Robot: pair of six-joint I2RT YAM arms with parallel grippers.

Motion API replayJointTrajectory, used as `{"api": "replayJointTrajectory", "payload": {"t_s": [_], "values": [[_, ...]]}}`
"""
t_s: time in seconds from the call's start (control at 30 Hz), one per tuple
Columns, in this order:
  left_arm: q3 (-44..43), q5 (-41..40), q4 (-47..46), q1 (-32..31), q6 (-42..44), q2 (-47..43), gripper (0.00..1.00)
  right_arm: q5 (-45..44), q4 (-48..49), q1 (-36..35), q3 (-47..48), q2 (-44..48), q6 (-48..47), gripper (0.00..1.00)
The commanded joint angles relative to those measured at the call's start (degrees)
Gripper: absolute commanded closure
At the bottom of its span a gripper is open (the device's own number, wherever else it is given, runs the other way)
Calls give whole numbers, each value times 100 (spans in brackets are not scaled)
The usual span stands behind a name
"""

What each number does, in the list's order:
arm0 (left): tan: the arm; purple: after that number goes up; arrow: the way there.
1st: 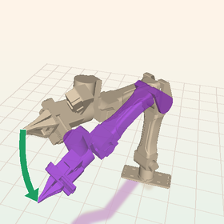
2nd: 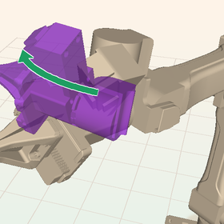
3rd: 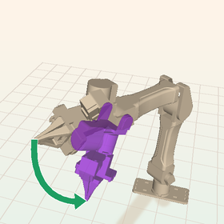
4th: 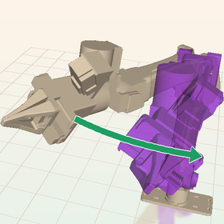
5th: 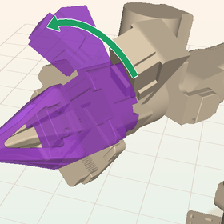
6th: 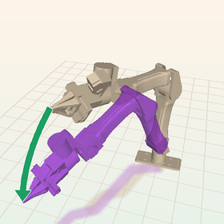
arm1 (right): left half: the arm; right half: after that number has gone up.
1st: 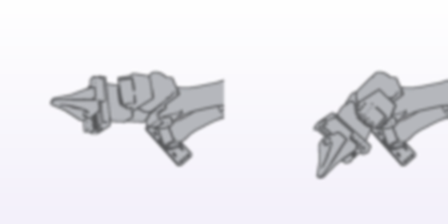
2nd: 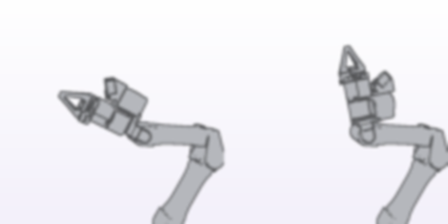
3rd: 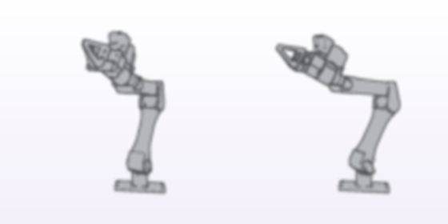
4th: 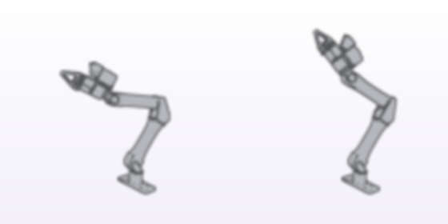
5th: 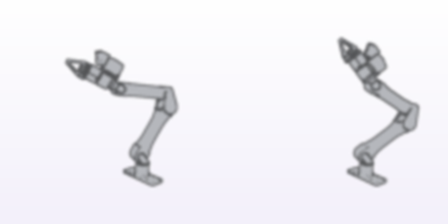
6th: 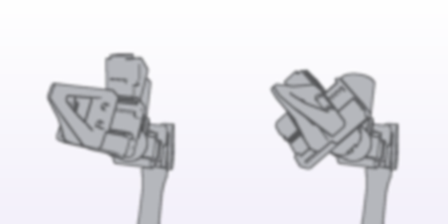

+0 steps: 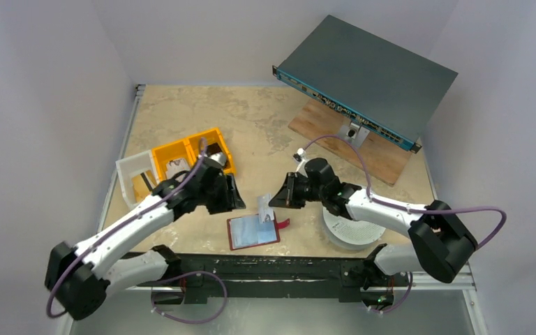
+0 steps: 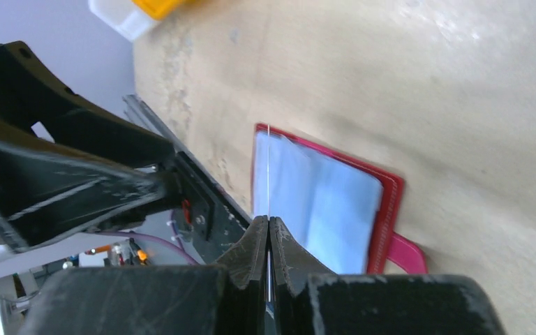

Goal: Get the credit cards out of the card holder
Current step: Remove the credit card from the card holder.

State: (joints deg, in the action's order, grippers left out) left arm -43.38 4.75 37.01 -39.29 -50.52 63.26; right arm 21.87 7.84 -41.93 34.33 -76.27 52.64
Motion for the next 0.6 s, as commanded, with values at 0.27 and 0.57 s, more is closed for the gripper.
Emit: {"api": "replayJointTrajectory", "payload": {"t_s": [0.27, 0.57], "values": [[131, 2530, -106, 1992, 688, -2225, 40, 1532, 1288, 33, 1397, -640, 889, 100], [544, 3555, -929, 2397, 397, -2242, 42, 1914, 2179, 17, 1667, -810, 1623, 100]]}}
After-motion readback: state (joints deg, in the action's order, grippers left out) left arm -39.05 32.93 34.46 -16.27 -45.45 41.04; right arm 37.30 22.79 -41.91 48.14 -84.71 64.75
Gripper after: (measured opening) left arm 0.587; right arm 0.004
